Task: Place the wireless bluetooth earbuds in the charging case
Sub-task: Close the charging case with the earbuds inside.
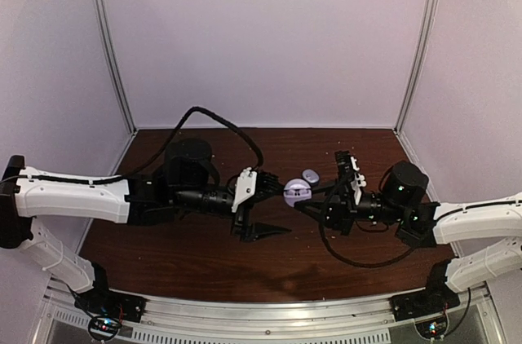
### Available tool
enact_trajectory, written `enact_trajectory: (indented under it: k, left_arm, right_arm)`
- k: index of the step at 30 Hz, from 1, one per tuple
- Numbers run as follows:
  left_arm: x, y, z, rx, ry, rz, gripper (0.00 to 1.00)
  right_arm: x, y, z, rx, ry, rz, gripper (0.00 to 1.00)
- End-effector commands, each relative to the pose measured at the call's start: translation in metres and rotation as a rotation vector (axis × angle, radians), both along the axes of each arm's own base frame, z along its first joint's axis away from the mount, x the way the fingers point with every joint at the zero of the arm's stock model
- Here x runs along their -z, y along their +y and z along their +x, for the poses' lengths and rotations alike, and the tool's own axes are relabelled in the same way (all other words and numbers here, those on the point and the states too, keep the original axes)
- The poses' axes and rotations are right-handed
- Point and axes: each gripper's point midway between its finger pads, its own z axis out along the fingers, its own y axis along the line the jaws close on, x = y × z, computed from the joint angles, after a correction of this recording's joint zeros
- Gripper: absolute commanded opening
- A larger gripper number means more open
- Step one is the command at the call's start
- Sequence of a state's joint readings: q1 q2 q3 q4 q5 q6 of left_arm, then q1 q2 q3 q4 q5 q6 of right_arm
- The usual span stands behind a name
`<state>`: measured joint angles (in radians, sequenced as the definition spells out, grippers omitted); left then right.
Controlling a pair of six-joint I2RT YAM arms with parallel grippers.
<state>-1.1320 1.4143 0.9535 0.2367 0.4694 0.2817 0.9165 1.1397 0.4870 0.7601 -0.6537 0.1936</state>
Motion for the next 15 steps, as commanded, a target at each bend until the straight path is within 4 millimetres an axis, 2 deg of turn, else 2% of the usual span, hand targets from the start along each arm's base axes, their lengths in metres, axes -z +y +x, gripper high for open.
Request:
enact_trajectory:
  k: [1,5,11,15]
  left_arm:
    - [-0.027,0.000,-0.019,0.047,-0.102,-0.067,0.76]
    - [-0.026,0.000,-0.017,0.025,-0.137,-0.055,0.76]
    - [-0.028,0.003,0.006,-0.105,-0.234,-0.035,0.80]
    - [-0.024,0.003,0.009,-0.110,-0.295,-0.011,0.81]
  right_arm:
    - [0.004,-0.002,0.012,0.028,0.046,0.004,0.00]
    - [0.006,-0.002,0.013,0.028,0.061,0.004,0.00]
    - [0.003,0.000,0.008,-0.008,0.081,0.006,0.00]
    - [0.003,0.000,0.006,-0.025,0.106,-0.003,0.00]
